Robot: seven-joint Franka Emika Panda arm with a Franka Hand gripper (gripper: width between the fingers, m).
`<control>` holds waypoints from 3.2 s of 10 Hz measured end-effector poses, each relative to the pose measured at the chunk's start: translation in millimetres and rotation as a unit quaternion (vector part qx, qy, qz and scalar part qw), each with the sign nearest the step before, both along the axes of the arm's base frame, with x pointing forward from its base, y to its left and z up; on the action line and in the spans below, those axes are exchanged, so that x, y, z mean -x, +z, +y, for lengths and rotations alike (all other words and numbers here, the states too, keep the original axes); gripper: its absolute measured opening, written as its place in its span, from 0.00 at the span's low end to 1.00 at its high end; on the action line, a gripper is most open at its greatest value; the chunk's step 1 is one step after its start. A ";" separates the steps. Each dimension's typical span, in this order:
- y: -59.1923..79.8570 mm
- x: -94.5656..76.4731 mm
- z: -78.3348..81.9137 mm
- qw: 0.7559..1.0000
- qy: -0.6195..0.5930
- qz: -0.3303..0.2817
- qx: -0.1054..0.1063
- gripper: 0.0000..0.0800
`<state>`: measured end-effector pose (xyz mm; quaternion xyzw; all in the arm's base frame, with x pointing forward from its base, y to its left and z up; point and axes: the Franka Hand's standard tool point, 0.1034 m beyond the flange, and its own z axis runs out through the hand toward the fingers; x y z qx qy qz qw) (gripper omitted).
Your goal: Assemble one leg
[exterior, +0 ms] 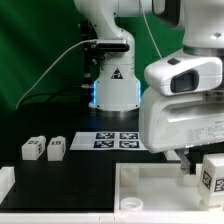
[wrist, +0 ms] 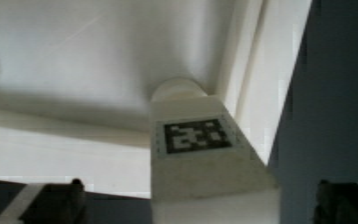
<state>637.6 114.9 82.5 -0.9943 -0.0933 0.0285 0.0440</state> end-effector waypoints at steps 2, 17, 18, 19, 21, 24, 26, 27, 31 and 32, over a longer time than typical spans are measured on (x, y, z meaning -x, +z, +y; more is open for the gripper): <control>-3.4 0.6 0.5 1.000 -0.001 0.002 0.000 0.81; -5.0 6.1 3.2 0.867 -0.496 0.025 -0.026 0.37; -5.5 7.8 8.8 0.829 -0.557 0.035 -0.020 0.37; -5.9 8.9 12.0 0.794 -0.607 0.042 -0.016 0.37; -6.0 8.8 13.0 0.755 -0.654 0.052 -0.017 0.37; -6.3 9.4 16.2 0.720 -0.691 0.062 -0.019 0.37; -6.8 9.5 12.8 0.735 -0.674 0.068 -0.025 0.59; -5.7 11.1 13.7 0.750 -0.657 0.072 -0.021 0.76; -2.6 14.3 20.3 0.844 -0.531 0.067 -0.020 0.81; -2.9 15.5 24.4 0.891 -0.451 0.051 -0.018 0.81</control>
Offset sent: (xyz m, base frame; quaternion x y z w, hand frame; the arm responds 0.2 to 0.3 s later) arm 0.0000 0.0000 0.0000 0.0000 0.0000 0.0000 1.0000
